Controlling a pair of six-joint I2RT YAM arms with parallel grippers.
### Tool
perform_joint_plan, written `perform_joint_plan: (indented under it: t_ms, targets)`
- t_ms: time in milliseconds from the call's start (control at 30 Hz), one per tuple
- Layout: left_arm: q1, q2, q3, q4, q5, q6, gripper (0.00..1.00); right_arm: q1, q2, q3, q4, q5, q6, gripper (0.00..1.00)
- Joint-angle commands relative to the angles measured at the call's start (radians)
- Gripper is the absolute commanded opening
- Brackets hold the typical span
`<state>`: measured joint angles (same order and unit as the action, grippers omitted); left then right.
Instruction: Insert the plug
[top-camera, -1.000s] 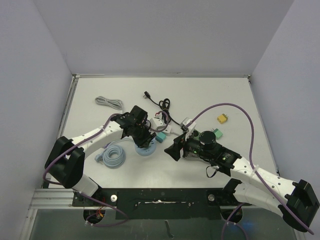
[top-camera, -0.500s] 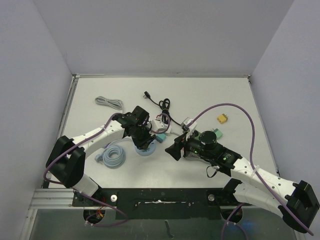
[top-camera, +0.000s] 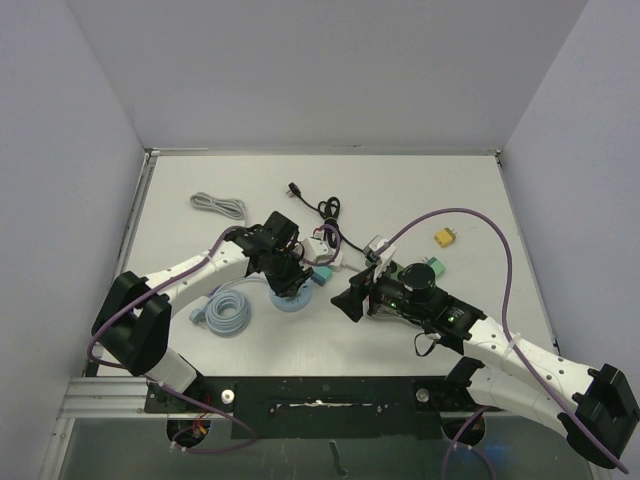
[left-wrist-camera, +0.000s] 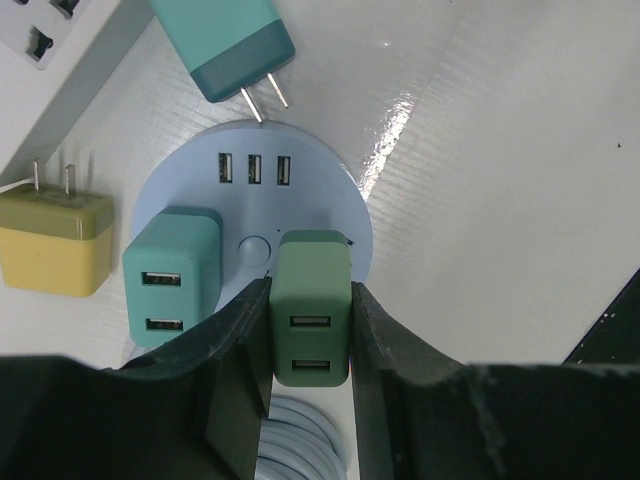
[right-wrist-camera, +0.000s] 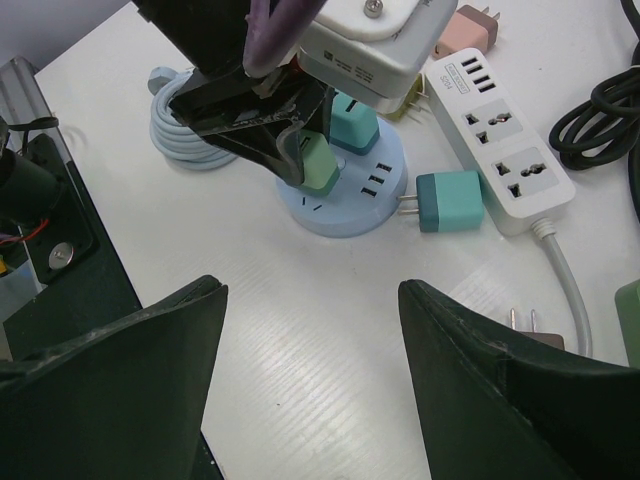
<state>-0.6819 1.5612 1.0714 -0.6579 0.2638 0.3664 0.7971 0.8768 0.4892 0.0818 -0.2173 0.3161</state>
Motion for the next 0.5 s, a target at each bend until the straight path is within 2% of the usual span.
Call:
perform_joint_plan:
  t_ms: [0,467]
  targets:
    - [-0.005,0.036,-0.003,0.017,-0.030,-0.004,0.02,-0.009,-0.015,-0.004,0.052,0.014,0.000,0.70]
    - [-0.009,0.126,-0.077,-0.043,-0.139,0.026,0.00,-0.016,-0.008,-0.010,0.065,0.012,-0.003,0.70]
